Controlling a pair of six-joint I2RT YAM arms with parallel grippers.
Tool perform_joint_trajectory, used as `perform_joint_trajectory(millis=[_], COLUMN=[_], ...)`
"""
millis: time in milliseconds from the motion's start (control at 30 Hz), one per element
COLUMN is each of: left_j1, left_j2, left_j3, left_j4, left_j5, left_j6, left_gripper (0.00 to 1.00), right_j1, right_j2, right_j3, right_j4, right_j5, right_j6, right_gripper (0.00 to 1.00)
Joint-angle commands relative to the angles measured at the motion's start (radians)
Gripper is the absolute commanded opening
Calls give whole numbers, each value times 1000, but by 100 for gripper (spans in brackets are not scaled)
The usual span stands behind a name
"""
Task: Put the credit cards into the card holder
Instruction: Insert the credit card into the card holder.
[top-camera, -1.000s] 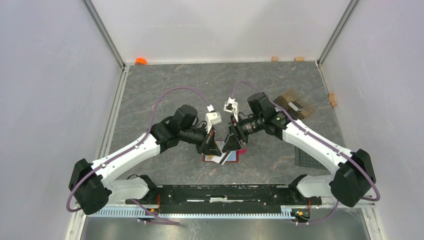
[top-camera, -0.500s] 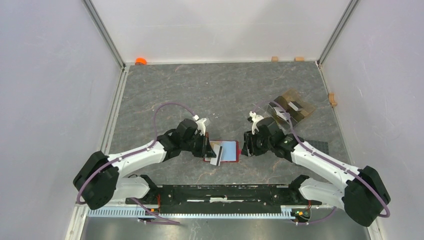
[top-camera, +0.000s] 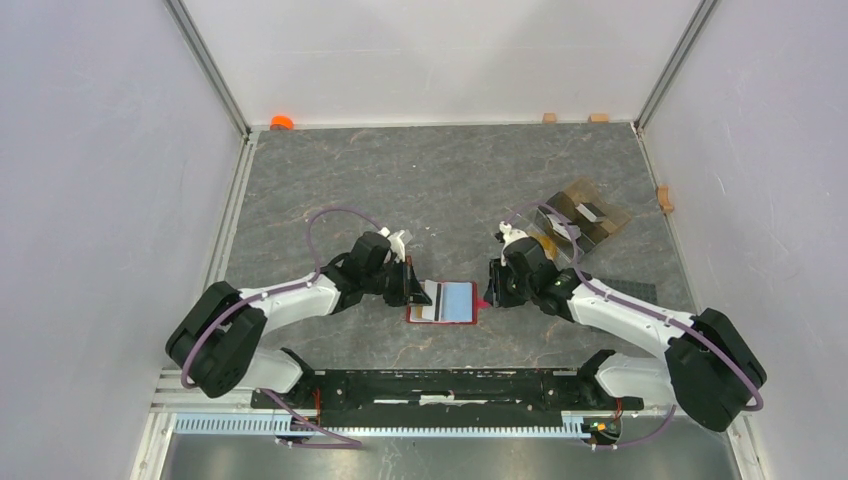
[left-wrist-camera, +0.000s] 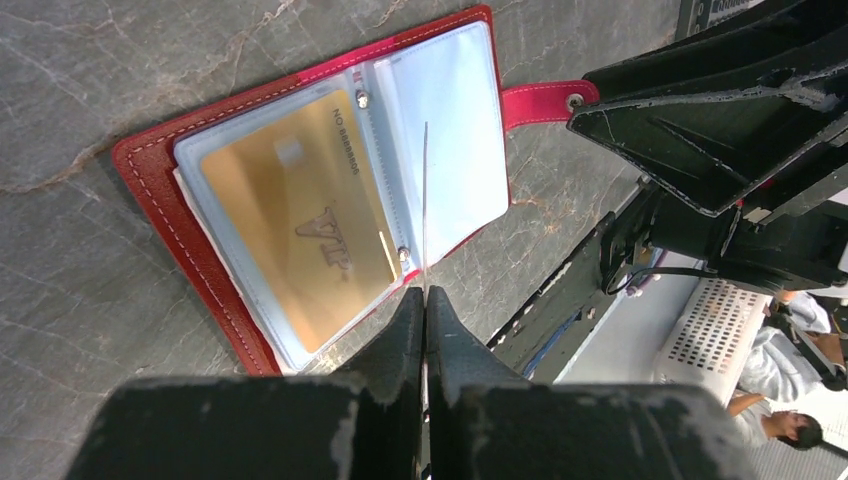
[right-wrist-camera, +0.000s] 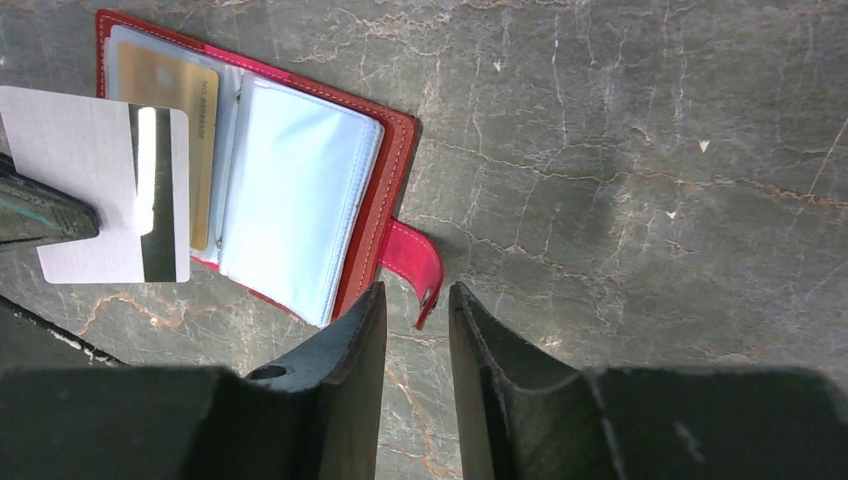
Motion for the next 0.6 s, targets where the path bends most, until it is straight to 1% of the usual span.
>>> perform_joint_trajectory(millis=[0, 67, 133, 300, 433, 567], left_j1=[15, 22, 30, 38, 43, 53], left_j2=[23, 34, 50, 94, 135, 172], left_j3=[15, 12, 10, 13, 15, 1], left_j4=[58, 66, 86, 125, 144, 187], left_j5=[55, 65, 85, 129, 155, 175], left_j6=[-31, -32, -38, -56, -80, -116], left_gripper=[2, 2, 2, 2, 2, 2], right_j1=[3, 4, 5, 6, 4, 5], right_j2=[20, 21, 22, 38, 41, 44], right_j3=[19, 17, 15, 16, 23, 26], right_j4=[45, 35, 27, 5, -16, -30], right_j5=[23, 26, 37, 70, 102, 116], right_j6=[15, 16, 13, 6, -1, -2], right_gripper=[32, 31, 28, 8, 1, 0])
